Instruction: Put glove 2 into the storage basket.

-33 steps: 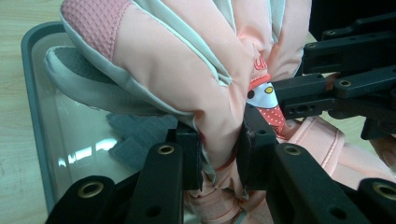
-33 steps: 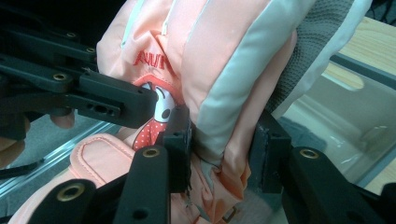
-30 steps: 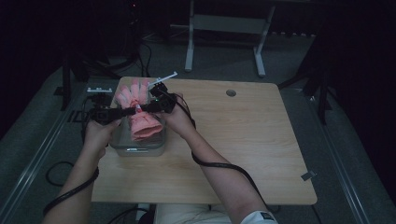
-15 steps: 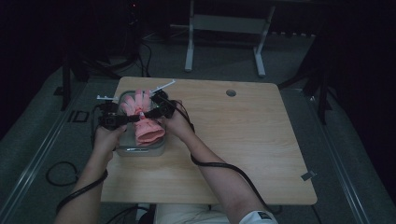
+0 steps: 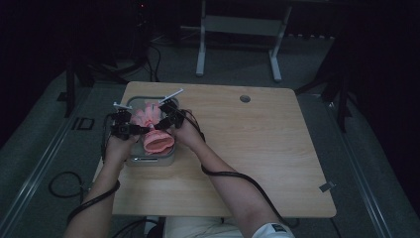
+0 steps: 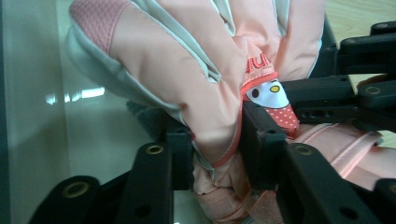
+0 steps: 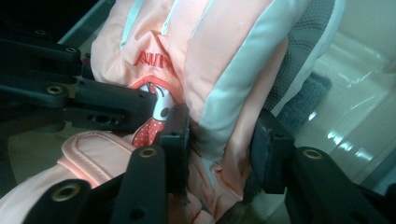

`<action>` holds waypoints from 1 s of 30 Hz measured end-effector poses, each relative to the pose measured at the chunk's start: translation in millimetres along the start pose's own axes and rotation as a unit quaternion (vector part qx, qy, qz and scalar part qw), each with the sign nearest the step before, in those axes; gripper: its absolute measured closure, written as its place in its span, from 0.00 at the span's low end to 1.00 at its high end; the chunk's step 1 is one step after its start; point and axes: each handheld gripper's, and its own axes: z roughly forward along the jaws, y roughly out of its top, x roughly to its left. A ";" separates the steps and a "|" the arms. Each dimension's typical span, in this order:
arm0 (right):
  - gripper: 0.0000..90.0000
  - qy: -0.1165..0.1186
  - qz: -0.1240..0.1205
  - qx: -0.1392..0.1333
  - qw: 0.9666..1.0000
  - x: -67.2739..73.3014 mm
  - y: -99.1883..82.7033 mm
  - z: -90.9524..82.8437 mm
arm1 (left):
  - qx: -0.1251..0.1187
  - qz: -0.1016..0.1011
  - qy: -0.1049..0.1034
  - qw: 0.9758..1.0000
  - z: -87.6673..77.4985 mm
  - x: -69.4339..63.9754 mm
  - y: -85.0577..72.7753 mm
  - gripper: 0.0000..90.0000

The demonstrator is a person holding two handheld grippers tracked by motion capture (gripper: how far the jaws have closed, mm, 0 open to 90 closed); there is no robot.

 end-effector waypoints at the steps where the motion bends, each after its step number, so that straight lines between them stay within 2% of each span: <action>1: 0.65 0.000 0.002 -0.001 1.000 -1.6 0.2 0.5 | -0.001 0.000 0.005 1.000 0.7 -0.5 -0.5 0.71; 6: 0.63 -0.003 0.002 0.000 1.000 -2.7 0.7 1.9 | -0.002 0.000 0.010 1.000 1.6 2.1 -1.6 0.66; 8: 0.62 -0.006 0.008 -0.005 1.000 -2.6 0.6 0.6 | -0.011 0.001 0.009 1.000 0.4 2.9 -2.6 0.62; 12: 0.59 -0.009 0.009 -0.025 1.000 -3.1 1.4 -9.4 | -0.027 0.001 -0.001 1.000 -3.4 4.0 -3.0 0.58; 17: 0.57 -0.011 0.002 -0.047 0.999 -3.4 0.5 -23.4 | -0.034 0.007 0.003 0.999 -5.8 0.2 -0.6 0.51; 19: 0.57 -0.010 0.000 -0.048 0.999 -3.7 -1.4 -26.7 | -0.041 0.000 -0.016 0.999 -7.4 0.4 -1.6 0.51; 20: 0.57 -0.008 0.000 -0.052 0.999 -4.7 -2.7 -28.6 | -0.041 0.004 -0.018 0.999 -7.2 -0.2 -2.0 0.51; 23: 0.58 0.008 0.012 -0.063 0.998 -8.7 -7.5 -33.6 | -0.044 0.009 -0.013 0.999 -6.9 -1.7 -2.2 0.51; 27: 0.57 0.011 0.018 -0.071 0.997 -11.9 -12.9 -40.2 | -0.045 0.010 -0.009 0.999 -8.5 -2.7 -0.1 0.50; 30: 0.57 0.011 0.018 -0.077 0.997 -14.2 -14.4 -47.0 | -0.054 0.010 -0.009 0.998 -13.1 -1.9 2.1 0.47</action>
